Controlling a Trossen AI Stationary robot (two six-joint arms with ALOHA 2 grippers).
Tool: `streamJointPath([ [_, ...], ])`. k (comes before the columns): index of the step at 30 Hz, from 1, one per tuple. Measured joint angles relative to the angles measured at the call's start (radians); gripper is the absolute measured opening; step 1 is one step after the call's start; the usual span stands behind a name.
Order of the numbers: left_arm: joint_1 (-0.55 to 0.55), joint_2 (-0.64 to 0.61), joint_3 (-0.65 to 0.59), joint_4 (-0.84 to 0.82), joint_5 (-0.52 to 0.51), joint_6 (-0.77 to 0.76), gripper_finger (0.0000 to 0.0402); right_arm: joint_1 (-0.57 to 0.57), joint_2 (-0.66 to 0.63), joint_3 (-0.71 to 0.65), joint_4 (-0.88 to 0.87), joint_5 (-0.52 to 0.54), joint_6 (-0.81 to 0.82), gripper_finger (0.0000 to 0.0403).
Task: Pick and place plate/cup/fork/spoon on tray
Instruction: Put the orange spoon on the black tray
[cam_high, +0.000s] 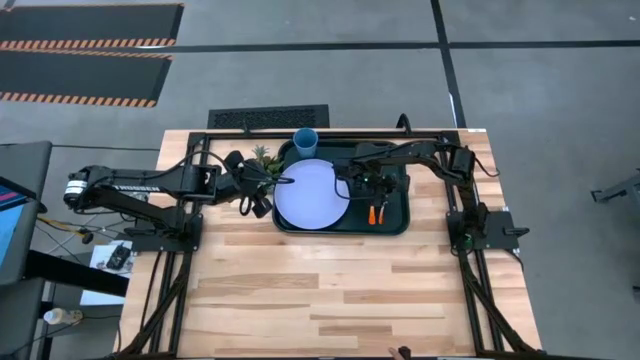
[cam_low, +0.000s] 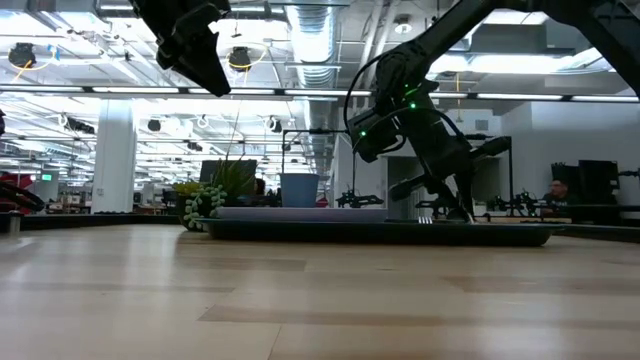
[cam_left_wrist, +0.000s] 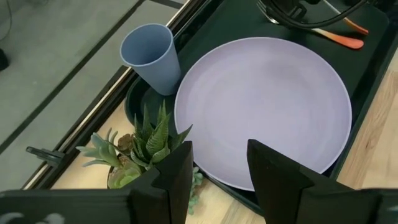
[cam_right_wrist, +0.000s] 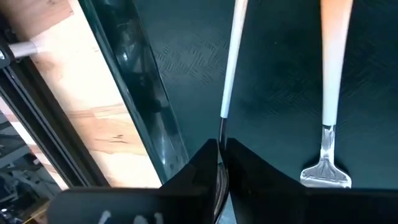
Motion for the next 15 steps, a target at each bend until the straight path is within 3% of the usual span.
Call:
streamJointPath([
  [15,0.000,0.000,0.000,0.002,0.002,0.000,0.0142,-0.006,0.000,0.000,0.007,-0.021,0.070,0.0076],
])
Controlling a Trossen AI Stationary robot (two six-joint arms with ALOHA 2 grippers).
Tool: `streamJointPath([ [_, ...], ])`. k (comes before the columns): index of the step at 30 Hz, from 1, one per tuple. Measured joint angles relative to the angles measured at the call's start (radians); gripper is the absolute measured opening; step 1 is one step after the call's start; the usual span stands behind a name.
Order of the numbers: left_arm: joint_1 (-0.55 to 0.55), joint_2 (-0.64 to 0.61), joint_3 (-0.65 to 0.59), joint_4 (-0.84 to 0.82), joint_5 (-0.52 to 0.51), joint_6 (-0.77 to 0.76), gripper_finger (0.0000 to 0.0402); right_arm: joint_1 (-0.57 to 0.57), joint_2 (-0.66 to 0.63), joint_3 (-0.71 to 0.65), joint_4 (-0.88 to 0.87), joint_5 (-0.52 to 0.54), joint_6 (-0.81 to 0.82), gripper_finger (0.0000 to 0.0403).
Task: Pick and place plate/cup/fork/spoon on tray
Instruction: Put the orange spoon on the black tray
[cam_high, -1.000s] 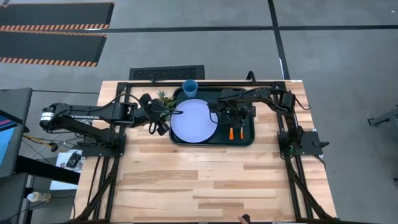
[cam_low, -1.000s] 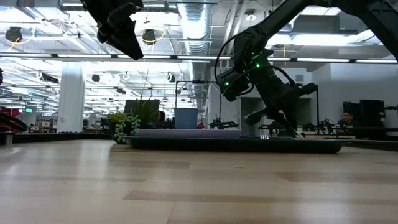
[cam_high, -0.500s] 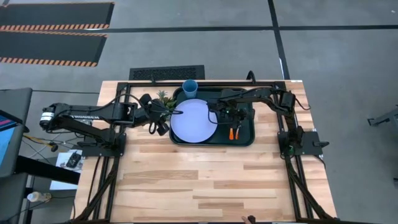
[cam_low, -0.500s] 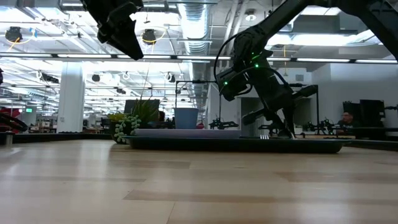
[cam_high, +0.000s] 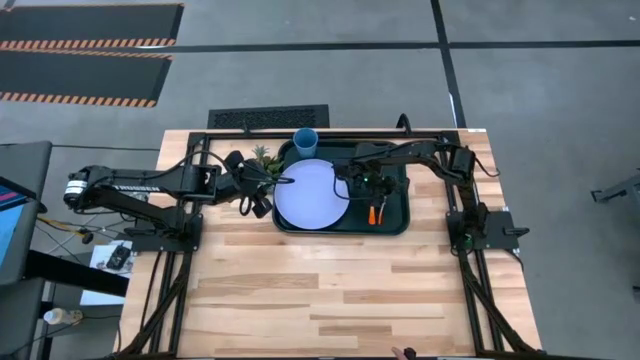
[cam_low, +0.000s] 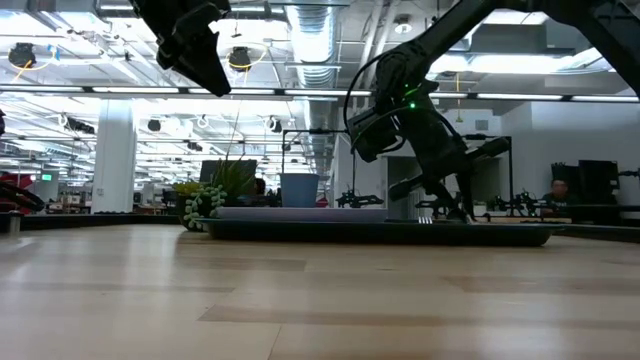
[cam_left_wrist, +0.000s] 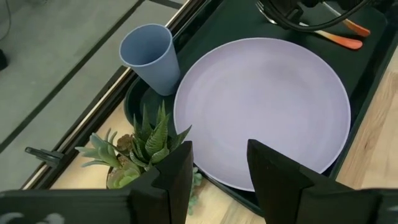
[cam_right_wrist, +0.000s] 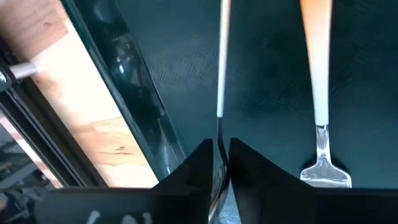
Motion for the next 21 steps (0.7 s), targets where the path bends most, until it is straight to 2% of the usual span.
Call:
streamJointPath([
  [9,0.000,0.000,0.000,0.014,0.020,0.000,0.0142,-0.010,0.000,0.002,0.016,0.037,0.047,0.0160],
  [12,0.000,0.000,0.000,0.015,0.020,0.000,0.0142,-0.016,0.000,0.030,0.024,0.052,0.146,0.0181],
  [18,0.000,0.000,0.000,0.019,0.017,0.000,0.0142,-0.057,-0.001,0.157,-0.091,0.037,0.433,0.0195],
  [21,0.000,0.000,0.000,0.026,0.016,0.000,0.0142,-0.099,-0.001,0.203,-0.138,-0.062,0.771,0.0191],
])
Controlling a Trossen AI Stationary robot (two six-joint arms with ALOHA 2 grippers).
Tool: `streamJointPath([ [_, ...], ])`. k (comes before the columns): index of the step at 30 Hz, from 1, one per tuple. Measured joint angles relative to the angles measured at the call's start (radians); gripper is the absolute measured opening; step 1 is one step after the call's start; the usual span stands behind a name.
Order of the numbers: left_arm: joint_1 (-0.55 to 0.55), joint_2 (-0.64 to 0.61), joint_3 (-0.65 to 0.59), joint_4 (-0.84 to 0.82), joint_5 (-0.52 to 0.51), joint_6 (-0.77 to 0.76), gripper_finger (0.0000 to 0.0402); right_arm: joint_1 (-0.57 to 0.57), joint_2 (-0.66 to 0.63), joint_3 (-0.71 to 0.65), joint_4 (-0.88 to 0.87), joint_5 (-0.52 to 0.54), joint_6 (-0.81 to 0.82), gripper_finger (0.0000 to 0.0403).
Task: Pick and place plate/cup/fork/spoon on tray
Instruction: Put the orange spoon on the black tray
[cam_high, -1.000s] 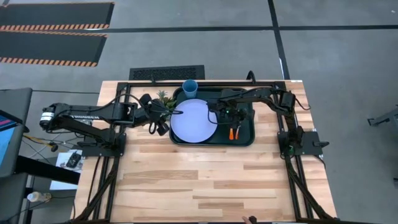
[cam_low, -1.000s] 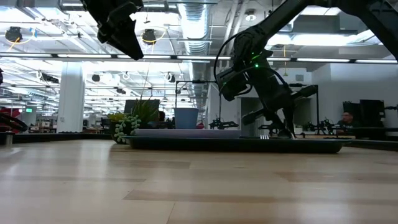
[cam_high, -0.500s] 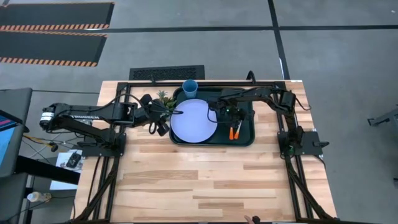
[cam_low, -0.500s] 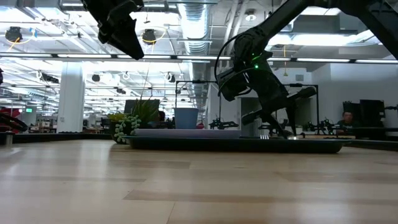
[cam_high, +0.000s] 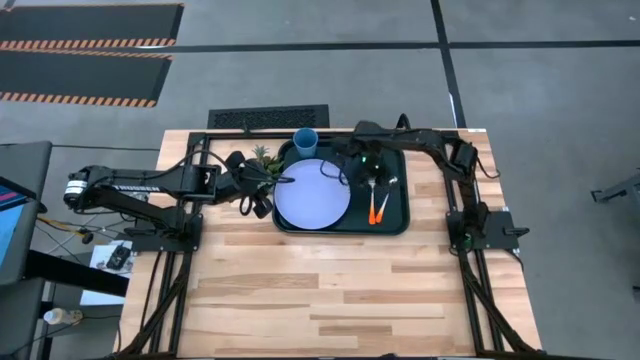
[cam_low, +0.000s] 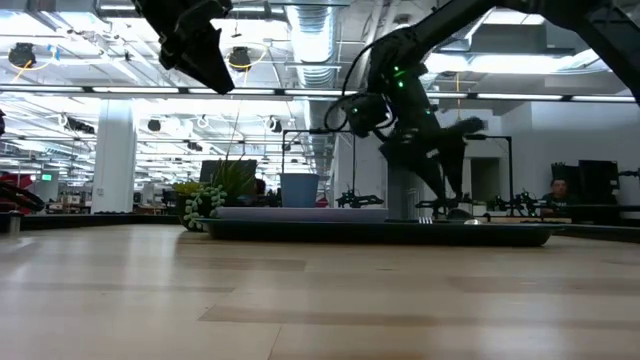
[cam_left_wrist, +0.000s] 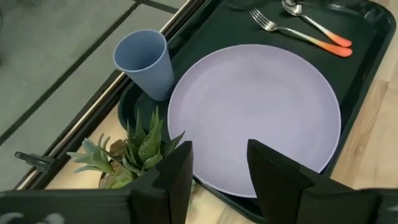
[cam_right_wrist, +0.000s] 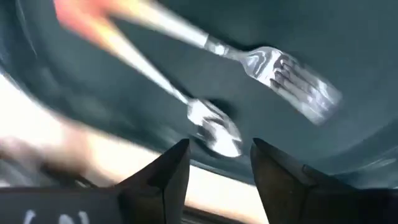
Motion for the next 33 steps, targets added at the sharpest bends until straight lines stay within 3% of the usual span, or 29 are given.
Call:
streamJointPath([
  [2,0.000,0.000,0.000,0.005,0.001,-0.009,0.0142,-0.043,-0.004,-0.002,-0.007,-0.106,0.262,0.0184],
  [4,0.000,0.000,0.000,0.005,0.002,-0.018,0.0142,-0.092,-0.029,-0.039,-0.009,-0.237,0.419,0.0175],
  [7,0.000,0.000,0.000,0.005,0.004,-0.018,0.0142,-0.152,-0.108,-0.155,0.004,-0.374,0.499,0.0157],
  [9,0.000,0.000,0.000,0.005,0.003,-0.019,0.0142,-0.177,-0.195,-0.256,0.057,-0.405,0.535,0.0144],
  [16,0.000,0.000,0.000,0.023,-0.043,-0.022,0.0142,-0.205,-0.517,-0.618,0.417,-0.426,0.733,0.0115],
  [21,0.018,0.000,0.000,0.055,-0.050,-0.020,0.0142,-0.209,-0.658,-0.745,0.667,-0.316,0.819,0.0099],
  [24,0.034,0.000,0.001,0.067,-0.049,-0.019,0.0142,-0.233,-0.679,-0.754,0.718,-0.313,0.760,0.0096],
  [29,0.060,0.000,0.001,0.068,-0.044,-0.014,0.0142,-0.285,-0.642,-0.756,0.699,-0.294,0.801,0.0092],
  [33,0.078,0.000,0.001,0.070,-0.044,-0.014,0.0142,-0.289,-0.596,-0.756,0.709,-0.298,0.778,0.0061],
])
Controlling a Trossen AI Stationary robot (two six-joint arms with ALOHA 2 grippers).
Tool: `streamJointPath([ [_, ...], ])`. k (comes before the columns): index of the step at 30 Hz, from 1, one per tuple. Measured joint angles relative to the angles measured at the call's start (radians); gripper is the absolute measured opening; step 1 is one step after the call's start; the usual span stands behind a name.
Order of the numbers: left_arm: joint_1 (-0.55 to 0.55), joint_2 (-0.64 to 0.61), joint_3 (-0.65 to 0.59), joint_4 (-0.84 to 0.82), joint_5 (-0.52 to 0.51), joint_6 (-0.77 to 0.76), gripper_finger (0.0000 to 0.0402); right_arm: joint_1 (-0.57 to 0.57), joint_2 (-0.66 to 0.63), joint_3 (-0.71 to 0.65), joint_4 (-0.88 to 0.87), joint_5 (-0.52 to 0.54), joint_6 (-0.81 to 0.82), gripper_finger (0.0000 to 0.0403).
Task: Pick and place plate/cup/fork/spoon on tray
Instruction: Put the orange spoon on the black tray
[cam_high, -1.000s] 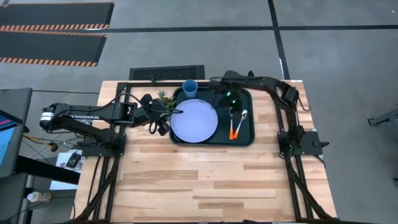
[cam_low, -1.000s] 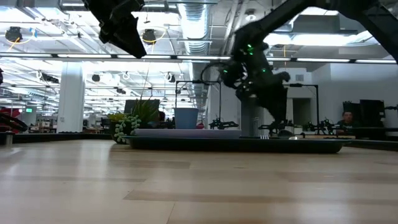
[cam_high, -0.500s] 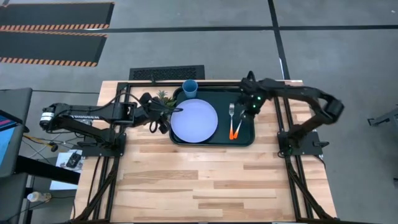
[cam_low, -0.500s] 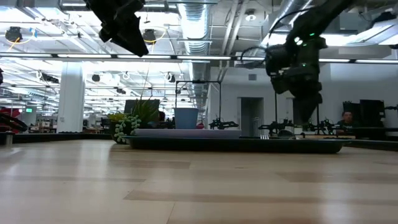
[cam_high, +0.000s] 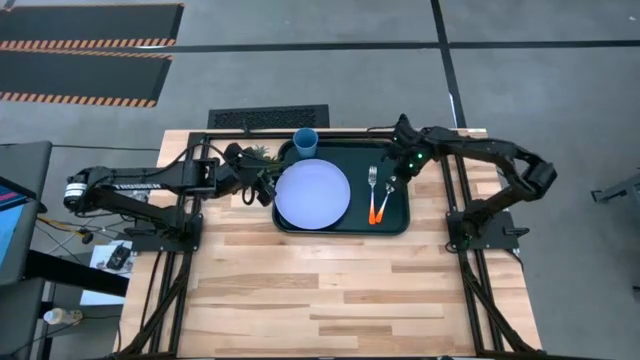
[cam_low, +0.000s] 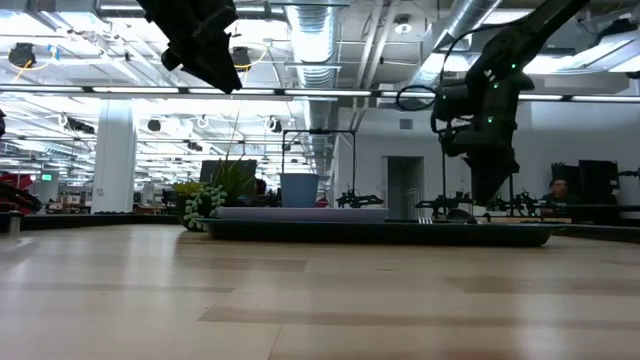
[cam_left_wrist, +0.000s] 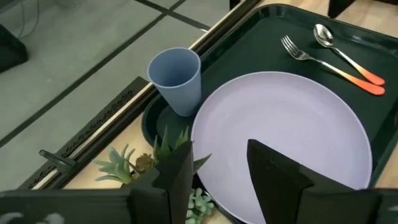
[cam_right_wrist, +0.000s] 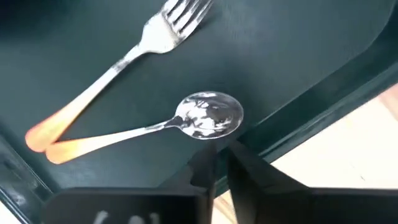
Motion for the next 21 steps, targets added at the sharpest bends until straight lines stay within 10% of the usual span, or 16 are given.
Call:
streamJointPath([
  [21,0.045,0.000,0.000,0.001,0.001,0.024,0.0142,0.040,0.141,0.001,0.009,0.068,-0.005,0.0006],
])
